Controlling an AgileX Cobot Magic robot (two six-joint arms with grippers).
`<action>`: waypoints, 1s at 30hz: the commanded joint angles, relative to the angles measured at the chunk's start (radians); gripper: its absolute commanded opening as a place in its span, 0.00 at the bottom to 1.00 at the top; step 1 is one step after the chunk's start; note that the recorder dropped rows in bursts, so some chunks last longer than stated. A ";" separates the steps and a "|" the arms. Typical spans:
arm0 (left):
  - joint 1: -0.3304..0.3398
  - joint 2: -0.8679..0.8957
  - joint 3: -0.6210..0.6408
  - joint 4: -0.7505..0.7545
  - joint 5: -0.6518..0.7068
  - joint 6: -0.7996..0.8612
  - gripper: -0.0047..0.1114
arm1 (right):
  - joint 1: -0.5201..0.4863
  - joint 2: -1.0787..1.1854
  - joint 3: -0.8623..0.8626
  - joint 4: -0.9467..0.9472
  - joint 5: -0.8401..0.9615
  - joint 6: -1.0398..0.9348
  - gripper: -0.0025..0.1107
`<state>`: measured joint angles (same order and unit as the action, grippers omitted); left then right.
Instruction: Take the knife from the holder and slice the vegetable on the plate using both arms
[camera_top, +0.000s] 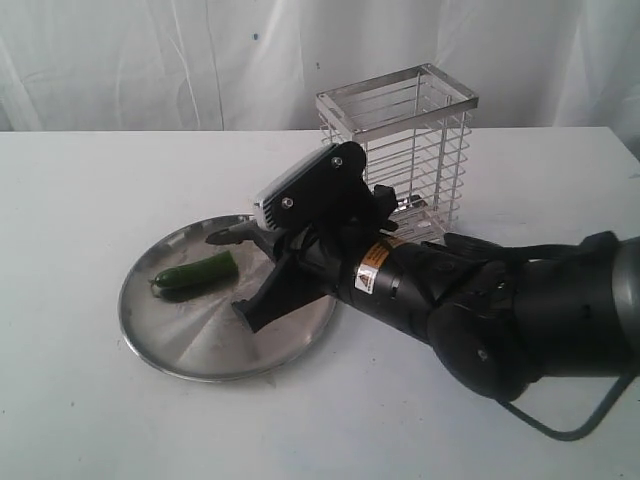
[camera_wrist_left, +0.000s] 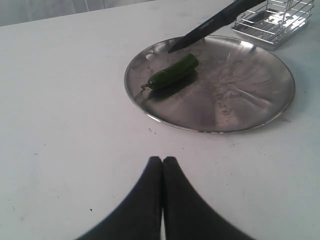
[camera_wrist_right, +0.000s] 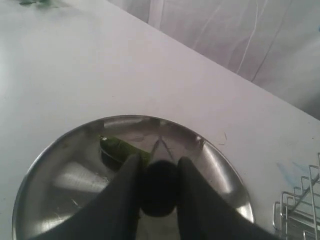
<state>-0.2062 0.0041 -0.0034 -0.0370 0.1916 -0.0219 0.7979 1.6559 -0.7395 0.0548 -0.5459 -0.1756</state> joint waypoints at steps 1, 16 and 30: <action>-0.004 -0.004 0.003 -0.011 -0.005 0.000 0.04 | 0.002 0.031 -0.019 0.004 -0.045 -0.011 0.02; -0.004 -0.004 0.003 -0.011 -0.005 0.000 0.04 | 0.009 0.072 -0.019 0.004 0.118 -0.005 0.02; -0.004 -0.004 0.003 -0.011 -0.005 0.000 0.04 | 0.020 0.070 -0.029 -0.006 0.264 -0.005 0.02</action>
<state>-0.2062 0.0041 -0.0034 -0.0370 0.1916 -0.0219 0.8080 1.7286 -0.7659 0.0631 -0.3130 -0.1763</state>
